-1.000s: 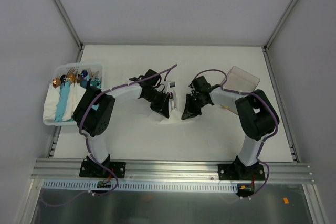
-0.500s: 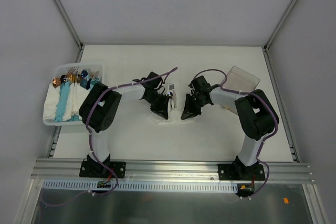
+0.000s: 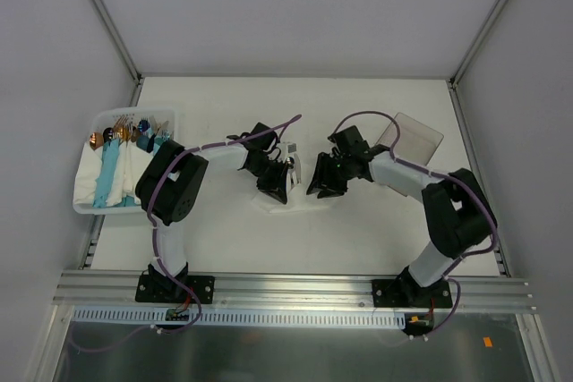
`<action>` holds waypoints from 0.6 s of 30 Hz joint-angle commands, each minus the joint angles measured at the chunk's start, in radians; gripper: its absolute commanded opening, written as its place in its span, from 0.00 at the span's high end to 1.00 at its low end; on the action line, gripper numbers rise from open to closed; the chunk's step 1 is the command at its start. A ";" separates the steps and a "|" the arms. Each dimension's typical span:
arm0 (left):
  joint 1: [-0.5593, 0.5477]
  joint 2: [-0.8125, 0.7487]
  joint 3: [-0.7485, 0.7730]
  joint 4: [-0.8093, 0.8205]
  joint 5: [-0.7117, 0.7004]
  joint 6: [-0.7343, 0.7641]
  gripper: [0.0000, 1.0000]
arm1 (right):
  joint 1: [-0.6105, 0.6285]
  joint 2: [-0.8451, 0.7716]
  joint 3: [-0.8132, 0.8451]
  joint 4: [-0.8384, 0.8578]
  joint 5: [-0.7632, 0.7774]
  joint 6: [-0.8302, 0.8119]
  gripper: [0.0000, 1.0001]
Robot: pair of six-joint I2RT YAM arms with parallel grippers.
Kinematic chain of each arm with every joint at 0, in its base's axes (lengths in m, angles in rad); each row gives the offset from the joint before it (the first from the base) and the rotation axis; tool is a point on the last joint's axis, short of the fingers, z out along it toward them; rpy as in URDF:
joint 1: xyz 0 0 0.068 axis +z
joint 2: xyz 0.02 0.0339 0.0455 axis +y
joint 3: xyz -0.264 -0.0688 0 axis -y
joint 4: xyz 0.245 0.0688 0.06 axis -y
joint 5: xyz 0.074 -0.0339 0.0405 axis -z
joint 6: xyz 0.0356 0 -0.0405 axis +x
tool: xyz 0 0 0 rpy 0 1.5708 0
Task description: Place the utensils on the paper napkin and roll it up
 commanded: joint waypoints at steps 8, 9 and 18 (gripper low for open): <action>0.000 0.017 -0.019 0.001 -0.081 -0.002 0.94 | -0.013 -0.261 -0.197 0.017 0.108 0.097 0.47; 0.000 0.017 -0.021 0.001 -0.080 -0.002 0.94 | -0.021 -0.264 -0.211 0.020 0.109 0.100 0.46; 0.000 0.018 -0.022 0.001 -0.070 0.000 0.94 | -0.140 -0.209 -0.287 0.118 0.115 0.077 0.43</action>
